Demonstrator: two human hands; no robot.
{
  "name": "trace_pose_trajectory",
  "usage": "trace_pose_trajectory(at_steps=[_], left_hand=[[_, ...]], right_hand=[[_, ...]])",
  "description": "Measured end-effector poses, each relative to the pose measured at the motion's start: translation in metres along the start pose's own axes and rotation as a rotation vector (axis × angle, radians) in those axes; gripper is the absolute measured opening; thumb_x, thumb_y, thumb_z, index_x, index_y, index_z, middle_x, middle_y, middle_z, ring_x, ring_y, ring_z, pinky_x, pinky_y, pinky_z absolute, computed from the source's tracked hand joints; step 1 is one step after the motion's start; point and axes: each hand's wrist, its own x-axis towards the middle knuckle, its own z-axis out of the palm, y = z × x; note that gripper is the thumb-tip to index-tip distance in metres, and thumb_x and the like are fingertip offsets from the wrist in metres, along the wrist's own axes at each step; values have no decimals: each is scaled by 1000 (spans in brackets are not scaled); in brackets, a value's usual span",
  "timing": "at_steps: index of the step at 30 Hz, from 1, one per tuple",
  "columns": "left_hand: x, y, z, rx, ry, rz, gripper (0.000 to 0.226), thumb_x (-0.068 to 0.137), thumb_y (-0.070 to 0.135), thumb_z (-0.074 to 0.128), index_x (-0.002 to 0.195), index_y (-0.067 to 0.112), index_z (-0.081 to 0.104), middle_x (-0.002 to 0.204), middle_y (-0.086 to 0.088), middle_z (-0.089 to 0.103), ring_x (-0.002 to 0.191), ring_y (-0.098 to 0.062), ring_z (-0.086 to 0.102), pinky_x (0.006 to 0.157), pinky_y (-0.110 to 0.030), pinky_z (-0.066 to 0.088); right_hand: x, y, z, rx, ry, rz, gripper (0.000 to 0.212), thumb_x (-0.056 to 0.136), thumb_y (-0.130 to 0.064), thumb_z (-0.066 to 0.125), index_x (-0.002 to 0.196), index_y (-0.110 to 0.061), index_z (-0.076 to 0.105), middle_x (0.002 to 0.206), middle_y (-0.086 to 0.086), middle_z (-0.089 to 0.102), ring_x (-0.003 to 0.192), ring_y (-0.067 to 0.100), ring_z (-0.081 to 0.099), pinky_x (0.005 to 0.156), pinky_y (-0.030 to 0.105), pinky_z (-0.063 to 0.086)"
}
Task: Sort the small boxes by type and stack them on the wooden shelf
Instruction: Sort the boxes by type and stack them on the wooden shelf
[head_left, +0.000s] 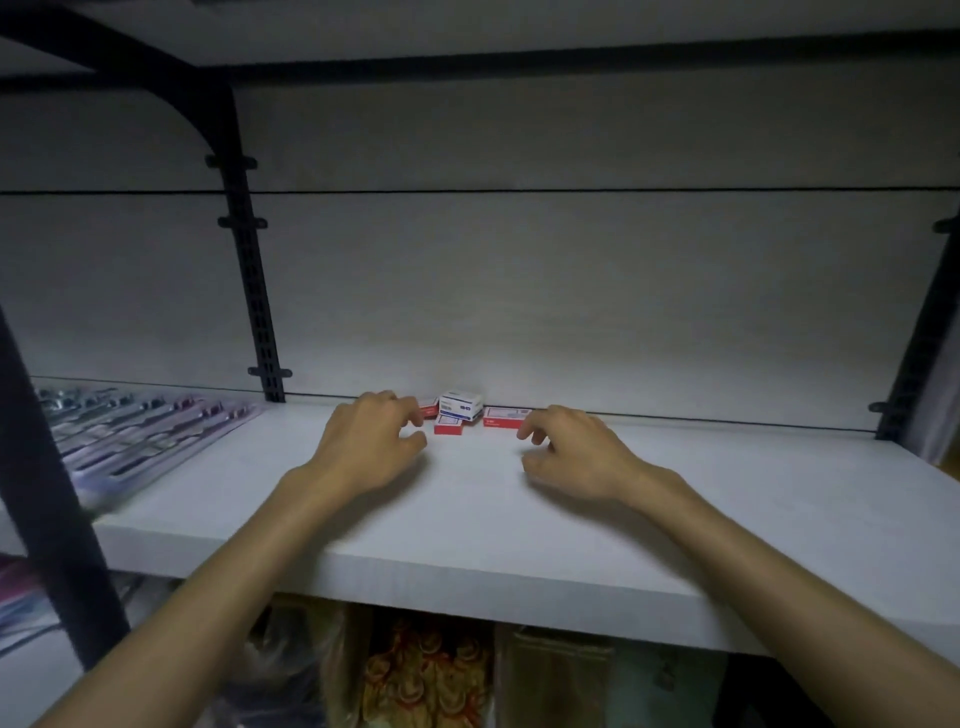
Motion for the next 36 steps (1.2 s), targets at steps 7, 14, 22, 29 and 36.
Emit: trace_pose_trajectory(at_steps=[7, 14, 22, 29, 36], left_hand=[[52, -36, 22, 40, -50, 73, 39, 89, 36, 56, 126, 25, 58, 118, -3, 60, 110, -26, 55, 88, -39, 43], [86, -30, 44, 16, -41, 287, 57, 94, 52, 50, 147, 36, 39, 132, -4, 47, 122, -25, 44, 98, -42, 36], [94, -38, 64, -312, -106, 302, 33, 91, 47, 64, 111, 25, 50, 108, 7, 62, 98, -18, 53, 88, -38, 37], [97, -42, 64, -578, 16, 288, 53, 79, 32, 82, 125, 22, 58, 113, 7, 55, 99, -10, 57, 86, -26, 49], [91, -43, 56, -600, 94, 302, 43, 77, 32, 82, 114, 38, 60, 109, 12, 56, 90, -3, 60, 78, -23, 48]], right_hand=[[38, 1, 16, -116, 25, 99, 43, 90, -33, 58, 131, -21, 56, 128, 5, 54, 121, 28, 51, 96, 38, 45], [64, 9, 24, -132, 83, 173, 49, 89, -29, 60, 136, -20, 54, 125, 7, 52, 120, 30, 51, 95, 41, 48], [72, 23, 48, -187, 93, 157, 50, 95, -42, 53, 142, -25, 49, 122, 10, 53, 112, 31, 52, 89, 37, 45], [73, 32, 49, -54, 176, 188, 35, 94, -46, 62, 113, -18, 65, 111, 3, 59, 107, 24, 53, 90, 38, 47], [79, 38, 53, 12, 162, 251, 39, 88, -52, 67, 110, -20, 71, 100, 1, 59, 99, 21, 56, 81, 31, 45]])
